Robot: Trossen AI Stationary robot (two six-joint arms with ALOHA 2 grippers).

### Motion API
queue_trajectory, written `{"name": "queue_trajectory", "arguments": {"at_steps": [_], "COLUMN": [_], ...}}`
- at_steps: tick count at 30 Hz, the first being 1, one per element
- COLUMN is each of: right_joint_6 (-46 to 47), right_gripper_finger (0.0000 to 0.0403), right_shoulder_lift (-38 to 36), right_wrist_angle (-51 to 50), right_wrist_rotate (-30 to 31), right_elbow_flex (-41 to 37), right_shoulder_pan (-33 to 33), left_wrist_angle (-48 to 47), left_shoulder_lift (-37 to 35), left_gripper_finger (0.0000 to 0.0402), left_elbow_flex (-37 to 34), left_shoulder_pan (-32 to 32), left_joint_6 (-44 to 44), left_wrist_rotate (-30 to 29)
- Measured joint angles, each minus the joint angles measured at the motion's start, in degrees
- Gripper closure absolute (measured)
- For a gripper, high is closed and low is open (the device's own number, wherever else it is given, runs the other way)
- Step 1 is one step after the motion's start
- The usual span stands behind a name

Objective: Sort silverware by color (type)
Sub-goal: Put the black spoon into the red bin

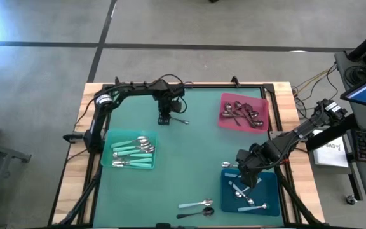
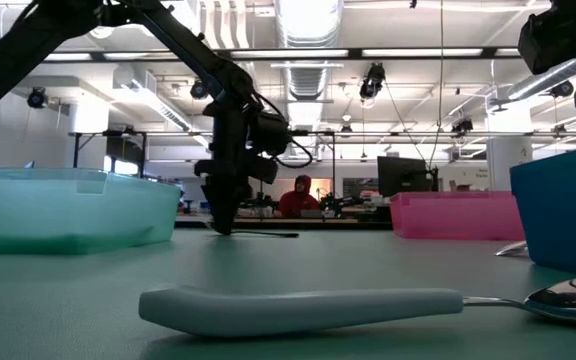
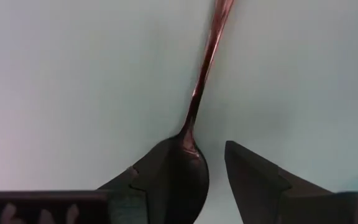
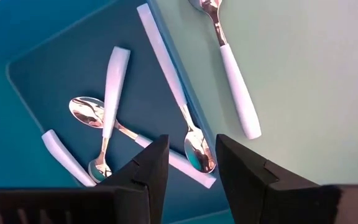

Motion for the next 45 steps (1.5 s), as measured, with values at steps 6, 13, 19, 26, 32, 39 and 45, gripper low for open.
{"name": "queue_trajectory", "arguments": {"at_steps": [6,13,19,26,32,39,45], "right_joint_6": [-0.68,-0.68,-0.64,-0.26,0.41,-0.41,0.36], "right_gripper_finger": [0.0280,0.0280,0.0280,0.0280,0.0280,0.0280,0.0280], "right_shoulder_lift": [0.00,0.00,0.00,0.00,0.00,0.00,0.00], "right_wrist_angle": [0.34,0.44,0.48,0.71,0.83,0.87,0.87], "right_wrist_rotate": [0.02,0.04,0.04,0.09,0.22,1.35,1.40], "right_elbow_flex": [-0.04,-0.07,-0.11,-0.17,-0.24,-0.41,-0.42], "right_shoulder_pan": [0.00,0.00,0.00,0.00,-0.01,-0.01,-0.02], "left_wrist_angle": [-0.67,2.50,3.07,5.56,5.15,2.96,1.86], "left_shoulder_lift": [-0.79,-0.55,-0.57,1.49,2.94,3.14,3.43], "left_gripper_finger": [0.0280,0.0283,0.0284,0.0284,0.0284,0.0284,0.0284], "left_elbow_flex": [2.76,3.43,3.36,3.36,3.65,4.58,8.99], "left_shoulder_pan": [-0.85,-1.49,-2.01,-2.33,-2.34,-2.49,-2.82], "left_joint_6": [0.10,2.30,7.41,9.63,10.07,9.76,9.15], "left_wrist_rotate": [0.25,0.25,0.29,0.54,-0.35,-0.80,-1.10]}}
